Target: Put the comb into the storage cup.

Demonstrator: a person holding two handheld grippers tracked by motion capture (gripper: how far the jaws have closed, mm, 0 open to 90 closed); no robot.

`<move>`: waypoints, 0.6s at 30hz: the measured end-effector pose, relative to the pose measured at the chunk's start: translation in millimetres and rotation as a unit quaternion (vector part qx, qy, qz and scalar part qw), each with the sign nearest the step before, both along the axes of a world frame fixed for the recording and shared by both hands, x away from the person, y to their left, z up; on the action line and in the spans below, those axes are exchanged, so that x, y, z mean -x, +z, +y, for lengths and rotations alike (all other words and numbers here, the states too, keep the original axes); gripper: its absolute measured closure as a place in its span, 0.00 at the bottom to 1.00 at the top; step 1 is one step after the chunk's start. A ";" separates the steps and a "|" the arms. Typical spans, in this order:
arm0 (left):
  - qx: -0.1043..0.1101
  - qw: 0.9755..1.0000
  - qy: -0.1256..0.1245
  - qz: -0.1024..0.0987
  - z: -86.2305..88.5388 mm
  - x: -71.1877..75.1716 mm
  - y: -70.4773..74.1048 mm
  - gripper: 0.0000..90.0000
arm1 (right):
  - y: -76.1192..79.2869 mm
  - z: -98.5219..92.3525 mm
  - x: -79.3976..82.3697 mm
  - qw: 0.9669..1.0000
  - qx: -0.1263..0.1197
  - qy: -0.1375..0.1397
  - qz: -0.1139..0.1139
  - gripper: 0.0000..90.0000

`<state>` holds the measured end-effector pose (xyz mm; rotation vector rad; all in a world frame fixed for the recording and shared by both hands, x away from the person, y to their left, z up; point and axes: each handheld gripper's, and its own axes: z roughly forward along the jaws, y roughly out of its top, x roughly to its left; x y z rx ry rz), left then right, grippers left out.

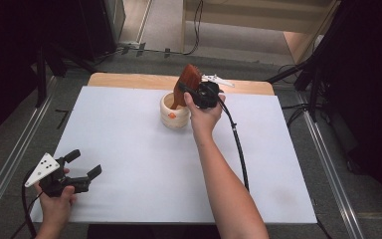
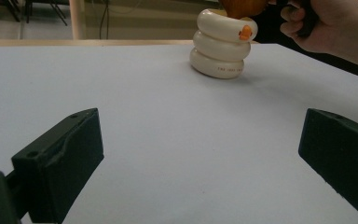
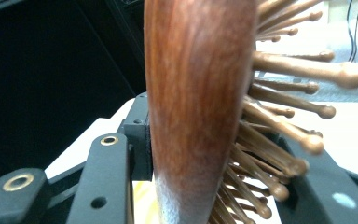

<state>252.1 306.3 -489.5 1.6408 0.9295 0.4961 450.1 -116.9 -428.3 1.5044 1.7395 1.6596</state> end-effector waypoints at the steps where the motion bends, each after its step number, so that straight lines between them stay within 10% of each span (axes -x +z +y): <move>1: -0.001 1.000 0.000 0.000 0.1 0.0 0.0 0.00 | -0.9 0.2 -0.3 1.000 -0.004 -0.004 -0.001 0.58; 6: -0.002 1.000 -0.001 -0.001 -0.3 -0.1 -0.1 0.00 | -5.9 -4.3 -1.5 1.000 -0.023 -0.019 0.008 0.56; 18: -0.007 1.000 0.000 0.000 -1.4 -0.4 -0.1 0.00 | -3.4 -18.5 2.3 0.999 0.016 -0.025 0.016 0.41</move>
